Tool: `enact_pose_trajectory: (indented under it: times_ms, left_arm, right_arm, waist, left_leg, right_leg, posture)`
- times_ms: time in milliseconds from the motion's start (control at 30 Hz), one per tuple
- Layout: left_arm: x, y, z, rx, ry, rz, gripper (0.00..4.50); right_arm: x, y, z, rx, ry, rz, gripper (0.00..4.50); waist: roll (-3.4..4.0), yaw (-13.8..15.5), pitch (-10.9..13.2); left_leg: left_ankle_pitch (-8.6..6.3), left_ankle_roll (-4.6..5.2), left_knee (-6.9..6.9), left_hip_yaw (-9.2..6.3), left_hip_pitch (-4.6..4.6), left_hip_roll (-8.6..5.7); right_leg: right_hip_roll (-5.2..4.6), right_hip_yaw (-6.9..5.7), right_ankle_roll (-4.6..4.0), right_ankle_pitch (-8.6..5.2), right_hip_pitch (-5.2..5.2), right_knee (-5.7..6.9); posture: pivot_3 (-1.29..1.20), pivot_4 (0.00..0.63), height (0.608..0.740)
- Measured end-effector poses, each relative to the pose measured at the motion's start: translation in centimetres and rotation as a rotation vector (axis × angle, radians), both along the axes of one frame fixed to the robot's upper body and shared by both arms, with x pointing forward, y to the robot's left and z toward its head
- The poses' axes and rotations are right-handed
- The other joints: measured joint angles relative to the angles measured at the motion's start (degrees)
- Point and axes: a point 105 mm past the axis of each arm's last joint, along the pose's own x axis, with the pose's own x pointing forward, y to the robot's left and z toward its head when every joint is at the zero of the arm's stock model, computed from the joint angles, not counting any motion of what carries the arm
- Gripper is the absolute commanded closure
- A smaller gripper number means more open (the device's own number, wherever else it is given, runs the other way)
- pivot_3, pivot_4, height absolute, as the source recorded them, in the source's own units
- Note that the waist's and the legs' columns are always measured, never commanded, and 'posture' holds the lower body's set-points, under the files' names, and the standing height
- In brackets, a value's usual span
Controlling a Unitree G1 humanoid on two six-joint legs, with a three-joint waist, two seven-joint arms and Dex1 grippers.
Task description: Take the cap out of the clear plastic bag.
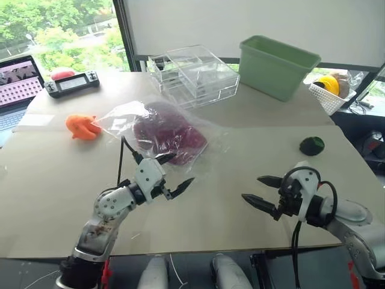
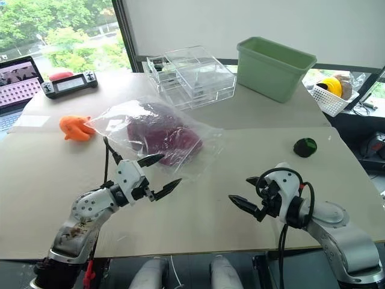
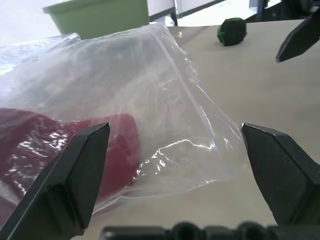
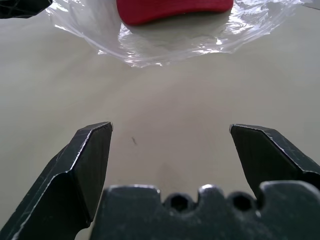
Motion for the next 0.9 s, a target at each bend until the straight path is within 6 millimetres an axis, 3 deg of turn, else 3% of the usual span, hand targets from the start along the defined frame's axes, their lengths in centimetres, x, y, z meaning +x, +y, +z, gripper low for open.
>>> enact_pose_trajectory:
  times_ms: [267, 500, 900]
  left_arm:
    - [0.4, -2.1, 0.5, 0.011, -0.056, -0.042, 0.02]
    - [1.6, -1.3, -0.9, 0.071, -0.047, 0.026, 0.02]
    - [3.0, -0.6, -0.6, 0.22, -0.137, 0.14, 0.02]
  right_arm:
    - [-0.1, -0.2, 0.1, -0.003, -0.006, -0.009, 0.0]
    - [-0.4, 0.0, 0.6, 0.0, -0.019, -0.016, 0.0]
    - [-0.5, 0.1, 0.9, 0.011, -0.026, -0.019, 0.0]
  waist:
    - [0.0, -0.3, 0.0]
    - [0.0, -0.3, 0.0]
    - [0.0, -0.4, 0.0]
  left_leg:
    - [-0.01, 0.02, -0.05, -0.02, 0.05, 0.0]
    - [-0.01, 0.02, -0.03, -0.04, 0.07, 0.0]
    - [-0.02, 0.02, -0.06, -0.06, 0.1, 0.0]
  right_leg:
    - [0.0, -0.02, 0.01, 0.0, 0.12, -0.15]
    - [0.0, -0.03, 0.03, 0.01, 0.16, -0.17]
    - [0.0, -0.06, 0.04, 0.02, 0.21, -0.22]
  posture:
    - [0.0, 0.15, 0.735]
    - [0.0, 0.15, 0.735]
    - [0.0, 0.15, 0.735]
